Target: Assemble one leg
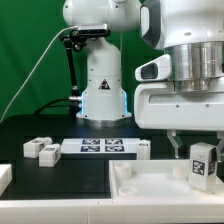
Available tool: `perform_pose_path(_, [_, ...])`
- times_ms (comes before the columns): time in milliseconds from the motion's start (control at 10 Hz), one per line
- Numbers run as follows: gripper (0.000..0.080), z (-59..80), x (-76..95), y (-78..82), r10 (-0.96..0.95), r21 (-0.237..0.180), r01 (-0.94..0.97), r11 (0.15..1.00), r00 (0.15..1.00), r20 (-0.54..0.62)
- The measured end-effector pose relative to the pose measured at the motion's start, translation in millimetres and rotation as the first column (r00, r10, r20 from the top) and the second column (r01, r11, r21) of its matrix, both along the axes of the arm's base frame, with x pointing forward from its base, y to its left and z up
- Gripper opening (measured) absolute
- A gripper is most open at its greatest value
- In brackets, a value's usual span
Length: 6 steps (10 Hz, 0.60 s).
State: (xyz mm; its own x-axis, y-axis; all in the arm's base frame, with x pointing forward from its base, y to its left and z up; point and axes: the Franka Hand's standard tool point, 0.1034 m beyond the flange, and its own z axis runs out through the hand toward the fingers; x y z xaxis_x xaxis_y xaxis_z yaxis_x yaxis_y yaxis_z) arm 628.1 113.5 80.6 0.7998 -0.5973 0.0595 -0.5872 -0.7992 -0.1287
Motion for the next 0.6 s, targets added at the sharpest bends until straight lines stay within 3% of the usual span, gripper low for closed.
perform_pose_path(100, [0.0502,1.3,0.2,2.1,0.076,-0.014,-0.076,0.997,0.997,-0.007])
perform_pose_path(200, [0.0622,3.5,2.2,3.9,0.21,-0.034,-0.21,0.977,0.978,-0.002])
perform_pose_path(600, [0.0648,5.1,3.0,8.1,0.576,-0.101,-0.574,0.813,0.817,-0.009])
